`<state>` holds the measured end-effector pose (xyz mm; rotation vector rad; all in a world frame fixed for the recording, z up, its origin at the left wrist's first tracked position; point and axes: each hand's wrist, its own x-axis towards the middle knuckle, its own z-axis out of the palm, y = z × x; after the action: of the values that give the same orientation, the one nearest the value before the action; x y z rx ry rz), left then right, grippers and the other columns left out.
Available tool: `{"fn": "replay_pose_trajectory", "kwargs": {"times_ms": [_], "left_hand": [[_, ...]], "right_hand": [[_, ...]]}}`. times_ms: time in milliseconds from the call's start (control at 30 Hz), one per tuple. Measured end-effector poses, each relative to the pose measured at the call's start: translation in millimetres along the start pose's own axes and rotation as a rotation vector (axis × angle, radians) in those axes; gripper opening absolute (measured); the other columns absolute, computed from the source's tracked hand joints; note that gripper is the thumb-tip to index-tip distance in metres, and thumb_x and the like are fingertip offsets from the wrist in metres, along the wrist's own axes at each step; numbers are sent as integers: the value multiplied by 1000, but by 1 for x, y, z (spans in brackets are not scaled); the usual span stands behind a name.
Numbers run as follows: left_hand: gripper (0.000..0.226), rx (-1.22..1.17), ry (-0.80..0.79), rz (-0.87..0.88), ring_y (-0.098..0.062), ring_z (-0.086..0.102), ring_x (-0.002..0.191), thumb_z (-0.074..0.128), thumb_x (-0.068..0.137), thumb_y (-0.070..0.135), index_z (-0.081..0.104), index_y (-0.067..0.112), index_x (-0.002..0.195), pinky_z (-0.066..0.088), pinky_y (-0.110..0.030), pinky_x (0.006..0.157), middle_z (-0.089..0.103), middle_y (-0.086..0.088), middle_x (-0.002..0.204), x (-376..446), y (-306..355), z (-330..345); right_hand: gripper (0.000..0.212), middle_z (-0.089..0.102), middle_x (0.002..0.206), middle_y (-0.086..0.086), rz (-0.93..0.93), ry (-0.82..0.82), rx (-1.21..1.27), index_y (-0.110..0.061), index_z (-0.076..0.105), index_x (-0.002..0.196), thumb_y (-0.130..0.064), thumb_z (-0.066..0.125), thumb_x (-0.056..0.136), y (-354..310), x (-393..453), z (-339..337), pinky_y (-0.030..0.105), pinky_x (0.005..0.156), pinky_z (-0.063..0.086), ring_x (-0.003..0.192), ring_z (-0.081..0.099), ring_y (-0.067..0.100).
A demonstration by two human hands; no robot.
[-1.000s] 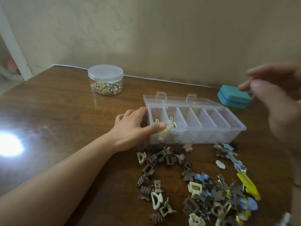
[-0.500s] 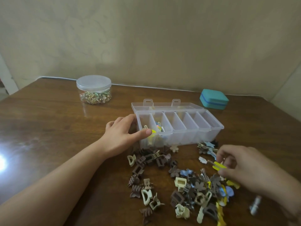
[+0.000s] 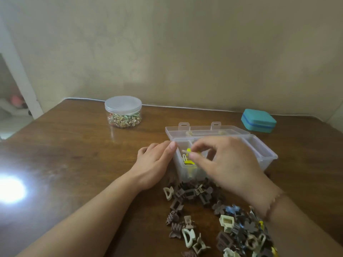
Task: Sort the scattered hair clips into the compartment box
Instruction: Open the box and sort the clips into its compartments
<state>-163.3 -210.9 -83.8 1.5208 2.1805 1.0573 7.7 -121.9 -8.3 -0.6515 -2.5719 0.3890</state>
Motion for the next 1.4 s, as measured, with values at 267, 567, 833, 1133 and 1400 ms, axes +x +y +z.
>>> {"fn": "replay_pose_trajectory", "kwargs": {"times_ms": [267,567,833,1133,1400], "left_hand": [[102,-11,-2,-27,-4,39,119,-6,73,78,58,18,126,12,-25,98,62,4,121,2,-1,1],[103,-11,-3,-24,-1,39,119,-3,74,84,57,21,128,13,-26,102,61,4,125,3,-1,1],[114,-11,-15,-6,5,40,119,-4,67,96,58,19,125,14,-26,103,62,3,122,2,-2,1],[58,-98,8,-80,13,43,121,14,88,75,58,54,118,19,-39,116,62,33,115,-1,8,-1],[65,-204,54,-200,-18,67,105,46,73,75,73,26,106,47,-48,100,75,2,107,6,13,5]], "right_hand": [[45,52,86,-35,-137,-105,-95,-47,60,114,-64,25,93,13,-5,6,33,70,46,90,45,3],[66,57,101,-24,-259,-270,-324,-38,62,101,-69,5,89,11,9,10,41,99,24,105,35,10],[53,63,94,-21,-159,-16,-201,-36,69,87,-69,27,88,16,9,15,42,95,30,102,43,9],[63,68,103,-12,-254,-40,-73,-33,64,111,-66,13,93,19,1,12,58,113,17,119,51,14],[21,72,80,-5,-263,443,593,-34,65,92,-53,55,89,45,-6,-88,23,65,48,70,64,9]]}}
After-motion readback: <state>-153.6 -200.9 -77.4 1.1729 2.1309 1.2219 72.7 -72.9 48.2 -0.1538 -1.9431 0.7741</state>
